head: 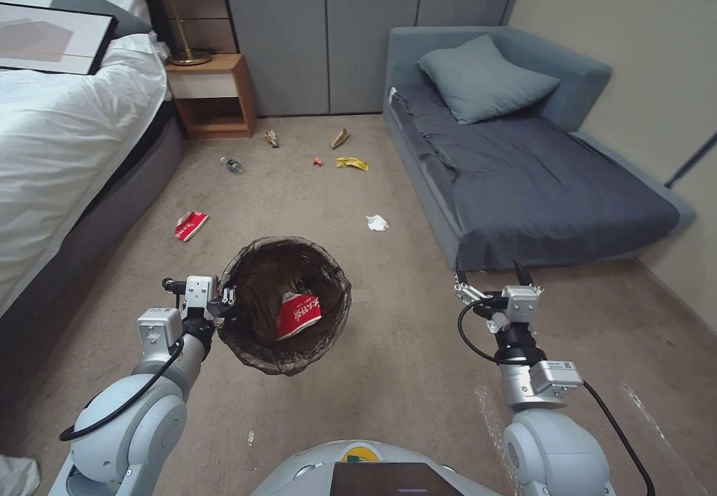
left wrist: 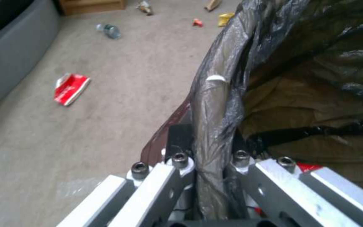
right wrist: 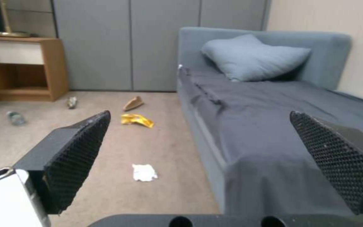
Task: Pick up the trash bin, then pick up the garbage from the floor and place it into the trash bin.
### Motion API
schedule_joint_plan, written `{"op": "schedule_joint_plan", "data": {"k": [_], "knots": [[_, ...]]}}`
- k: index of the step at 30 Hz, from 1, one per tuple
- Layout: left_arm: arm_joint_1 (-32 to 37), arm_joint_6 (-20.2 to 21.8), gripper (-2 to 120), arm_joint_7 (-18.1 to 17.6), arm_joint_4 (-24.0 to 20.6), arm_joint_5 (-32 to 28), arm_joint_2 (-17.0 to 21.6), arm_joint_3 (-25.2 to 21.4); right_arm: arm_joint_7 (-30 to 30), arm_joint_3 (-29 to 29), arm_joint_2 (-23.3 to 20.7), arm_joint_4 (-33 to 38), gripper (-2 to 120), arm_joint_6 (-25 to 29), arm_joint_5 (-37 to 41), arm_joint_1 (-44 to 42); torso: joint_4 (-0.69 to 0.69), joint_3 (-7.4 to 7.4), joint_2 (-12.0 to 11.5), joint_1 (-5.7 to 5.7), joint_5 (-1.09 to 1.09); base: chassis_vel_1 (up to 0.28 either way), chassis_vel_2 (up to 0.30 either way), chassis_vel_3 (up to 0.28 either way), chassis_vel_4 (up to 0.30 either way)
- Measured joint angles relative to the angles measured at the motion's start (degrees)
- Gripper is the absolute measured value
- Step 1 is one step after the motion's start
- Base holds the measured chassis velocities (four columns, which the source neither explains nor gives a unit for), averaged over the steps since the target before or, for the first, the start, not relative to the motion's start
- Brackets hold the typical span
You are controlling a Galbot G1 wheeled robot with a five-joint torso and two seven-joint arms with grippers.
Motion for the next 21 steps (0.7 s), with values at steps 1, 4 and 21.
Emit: {"op": "schedule_joint_plan", "data": {"k": [1,4,21], "knots": [[0.1,0.0,2,0.0,0.0,0.0,0.0,0.0,0.1,-0.1,-0.1,0.0,100,-0.1,0.0,0.0,0.0,0.0,0.0,0.0,0.0,0.081,0.069,0.069,0.078],[0.3,-0.5,2,0.0,-0.1,0.1,0.0,0.0,0.3,-0.2,-0.1,-0.1,100,-0.3,0.0,0.0,0.01,0.0,0.0,0.0,0.0,0.075,0.069,0.068,0.076],[1.4,-1.9,2,0.5,-0.3,1.8,-0.6,0.3,1.5,-0.3,-0.3,-0.3,100,-0.8,0.3,-0.2,0.0,0.0,0.0,0.0,0.0,0.013,0.012,0.011,0.014]]}}
